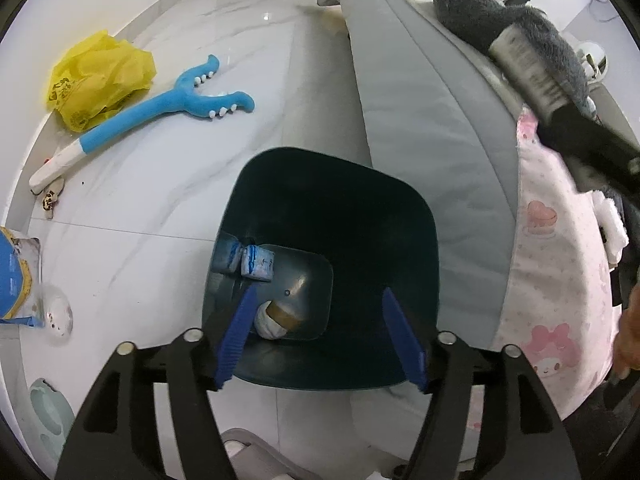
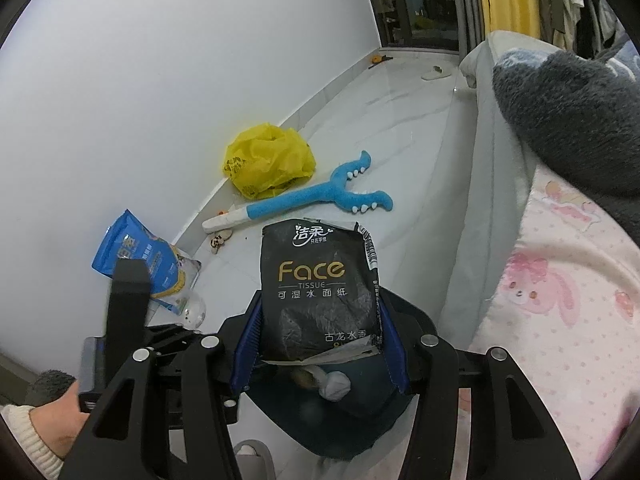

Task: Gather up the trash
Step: 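Lower the black Face pack into the green bin and open the right gripper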

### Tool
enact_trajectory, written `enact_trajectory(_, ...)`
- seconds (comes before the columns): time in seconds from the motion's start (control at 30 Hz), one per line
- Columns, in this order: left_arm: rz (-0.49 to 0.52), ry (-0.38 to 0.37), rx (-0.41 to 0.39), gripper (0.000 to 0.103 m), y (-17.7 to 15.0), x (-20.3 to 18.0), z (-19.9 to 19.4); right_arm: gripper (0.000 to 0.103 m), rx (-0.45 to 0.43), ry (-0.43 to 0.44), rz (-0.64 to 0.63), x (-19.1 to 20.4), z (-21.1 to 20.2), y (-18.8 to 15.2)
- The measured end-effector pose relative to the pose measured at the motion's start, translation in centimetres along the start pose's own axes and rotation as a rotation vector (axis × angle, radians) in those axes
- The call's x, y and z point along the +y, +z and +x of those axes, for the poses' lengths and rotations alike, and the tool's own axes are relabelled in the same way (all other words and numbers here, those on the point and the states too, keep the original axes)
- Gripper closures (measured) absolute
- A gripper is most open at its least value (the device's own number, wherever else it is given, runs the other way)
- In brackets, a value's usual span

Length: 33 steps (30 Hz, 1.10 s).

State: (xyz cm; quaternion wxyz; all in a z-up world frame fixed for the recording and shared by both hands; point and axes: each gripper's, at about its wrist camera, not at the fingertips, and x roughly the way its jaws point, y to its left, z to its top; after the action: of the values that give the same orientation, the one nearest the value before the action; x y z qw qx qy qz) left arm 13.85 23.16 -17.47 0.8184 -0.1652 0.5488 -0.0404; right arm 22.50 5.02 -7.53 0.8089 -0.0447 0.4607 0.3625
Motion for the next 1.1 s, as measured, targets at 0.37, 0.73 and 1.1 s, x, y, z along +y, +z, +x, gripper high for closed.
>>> enact_trajectory(0.37, 0.001, 0.034, -0.073, 0.027, 0.1, 0.9, -3.0, 0.049, 0.081, -0.019, 0.021, -0.1, 3.9, -1.0)
enact_trajectory(0.73, 0.011, 0.038, -0.155, 0.026, 0.6, 0.8, -6.3, 0.049, 0.198, -0.038, 0.032, 0.5, 8.7, -2.8)
enact_trajectory(1.1, 0.027, 0.023, -0.251, 0.025, 1.0, 0.1, -9.5, 0.049, 0.300, -0.057, 0.011, 1.4, 12.0, -4.5)
